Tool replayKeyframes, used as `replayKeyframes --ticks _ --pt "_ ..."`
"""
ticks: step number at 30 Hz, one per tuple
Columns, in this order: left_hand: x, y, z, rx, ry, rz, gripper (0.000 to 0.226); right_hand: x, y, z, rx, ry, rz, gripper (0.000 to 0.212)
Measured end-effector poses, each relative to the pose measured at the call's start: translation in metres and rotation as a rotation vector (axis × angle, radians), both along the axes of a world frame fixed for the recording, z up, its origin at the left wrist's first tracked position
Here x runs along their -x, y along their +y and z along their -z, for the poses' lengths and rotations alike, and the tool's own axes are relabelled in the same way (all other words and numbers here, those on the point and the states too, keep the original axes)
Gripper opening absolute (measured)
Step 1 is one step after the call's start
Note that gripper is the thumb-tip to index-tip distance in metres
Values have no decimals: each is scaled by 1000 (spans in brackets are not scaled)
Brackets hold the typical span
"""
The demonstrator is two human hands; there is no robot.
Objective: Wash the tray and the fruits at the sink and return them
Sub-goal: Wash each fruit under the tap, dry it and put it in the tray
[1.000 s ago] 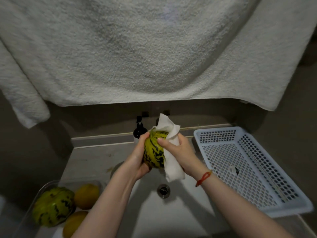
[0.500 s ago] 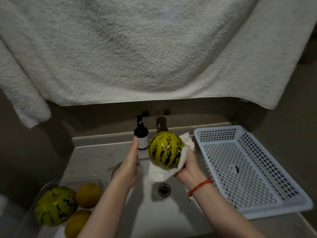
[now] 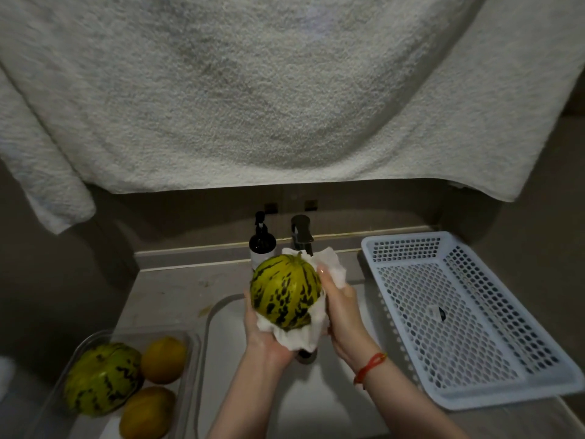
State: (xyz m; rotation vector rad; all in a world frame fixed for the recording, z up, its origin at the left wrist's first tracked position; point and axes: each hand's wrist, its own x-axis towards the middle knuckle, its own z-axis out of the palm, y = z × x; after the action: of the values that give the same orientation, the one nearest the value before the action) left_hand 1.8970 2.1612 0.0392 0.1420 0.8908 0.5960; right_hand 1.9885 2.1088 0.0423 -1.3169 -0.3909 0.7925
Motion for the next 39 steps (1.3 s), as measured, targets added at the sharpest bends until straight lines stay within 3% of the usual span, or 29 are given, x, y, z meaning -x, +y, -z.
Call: replayKeyframes --ticks 3,7,11,15,18,22,26,29,32,34,37,39 --pt "5 7 -1 -212 -270 82 77 0 -7 -11 -69 -174 -129 58" --pt "0 1 -1 -315 -260 153 53 6 -1 -15 74 -402 -229 92" --pt "-6 -1 -4 -427 -149 150 47 19 -2 -4 127 -605 -55 82" --pt "-9 -1 -9 -515 -103 189 53 19 -8 0 123 -687 -10 70" --pt "-9 -1 -14 -595 -5 198 64 11 -11 -2 101 -596 -80 71" --pt "-5 2 -17 -783 44 224 55 -7 -16 -10 78 -500 -243 74" --pt "-3 4 -19 -793 -11 315 68 -13 -20 -8 73 -556 -237 76" --pt "1 -2 -22 -659 -175 331 55 -12 -21 -4 99 -664 -109 68" --pt "4 -7 -19 -496 -317 233 49 -8 -20 -2 65 -671 8 74" --pt "9 -9 -19 -530 -342 225 40 -6 -20 -2 104 -712 31 82" --pt "16 -5 -18 -684 -306 278 54 -8 -23 0 127 -745 47 87" --pt "21 -2 -17 -844 -182 321 58 -10 -25 1 106 -719 40 84"
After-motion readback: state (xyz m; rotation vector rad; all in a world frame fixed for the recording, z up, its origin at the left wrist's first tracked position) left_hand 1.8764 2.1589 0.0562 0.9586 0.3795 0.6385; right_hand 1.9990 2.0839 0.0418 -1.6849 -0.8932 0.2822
